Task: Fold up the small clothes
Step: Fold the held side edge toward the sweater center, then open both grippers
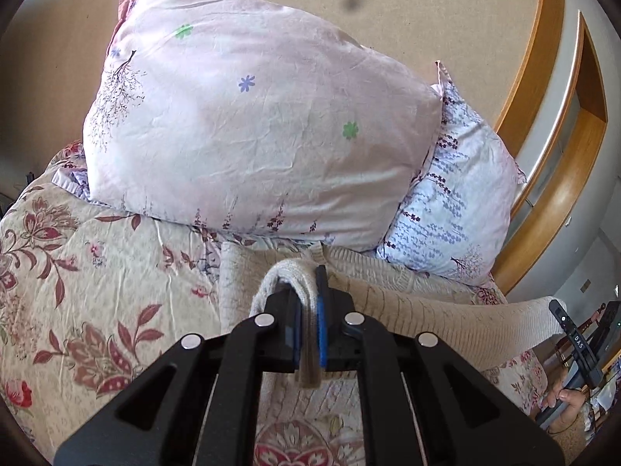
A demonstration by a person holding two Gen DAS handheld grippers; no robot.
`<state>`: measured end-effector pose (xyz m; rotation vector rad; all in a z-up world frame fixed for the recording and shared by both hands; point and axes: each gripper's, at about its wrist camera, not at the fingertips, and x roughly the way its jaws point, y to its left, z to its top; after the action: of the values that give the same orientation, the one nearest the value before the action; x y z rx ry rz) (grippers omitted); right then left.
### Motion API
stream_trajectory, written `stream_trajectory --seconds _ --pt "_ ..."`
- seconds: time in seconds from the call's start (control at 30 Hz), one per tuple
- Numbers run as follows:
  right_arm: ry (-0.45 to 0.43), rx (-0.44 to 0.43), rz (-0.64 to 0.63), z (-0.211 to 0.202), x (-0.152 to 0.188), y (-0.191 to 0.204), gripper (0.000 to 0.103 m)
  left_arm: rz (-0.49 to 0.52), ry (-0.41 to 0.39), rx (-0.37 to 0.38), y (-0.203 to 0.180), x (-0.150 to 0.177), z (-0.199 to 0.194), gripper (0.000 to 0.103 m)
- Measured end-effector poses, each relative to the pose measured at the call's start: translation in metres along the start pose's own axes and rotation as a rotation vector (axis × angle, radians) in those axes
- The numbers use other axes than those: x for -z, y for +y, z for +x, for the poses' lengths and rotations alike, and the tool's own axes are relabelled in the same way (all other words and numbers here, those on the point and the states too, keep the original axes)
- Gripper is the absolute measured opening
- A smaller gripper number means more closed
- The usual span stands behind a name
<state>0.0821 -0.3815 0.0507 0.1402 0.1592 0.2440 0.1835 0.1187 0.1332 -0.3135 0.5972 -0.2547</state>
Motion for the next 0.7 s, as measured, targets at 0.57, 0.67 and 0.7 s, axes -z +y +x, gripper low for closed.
stream_trajectory --seconds 0.57,0.67,0.7 --pt "0.366 0.016 0.414 0.169 0.041 -0.071 0.008 -0.243 0.208 -0.056 0.05 0.014 0.138 0.006" --pt "0.378 -0.019 0.503 0.182 0.038 -0.08 0.008 -0.296 0.213 -0.032 0.055 0.013 0.147 0.007" --pt "0.38 -0.036 0.544 0.186 0.038 -0.083 0.01 -0.32 0.214 -0.027 0.058 0.013 0.15 0.008"
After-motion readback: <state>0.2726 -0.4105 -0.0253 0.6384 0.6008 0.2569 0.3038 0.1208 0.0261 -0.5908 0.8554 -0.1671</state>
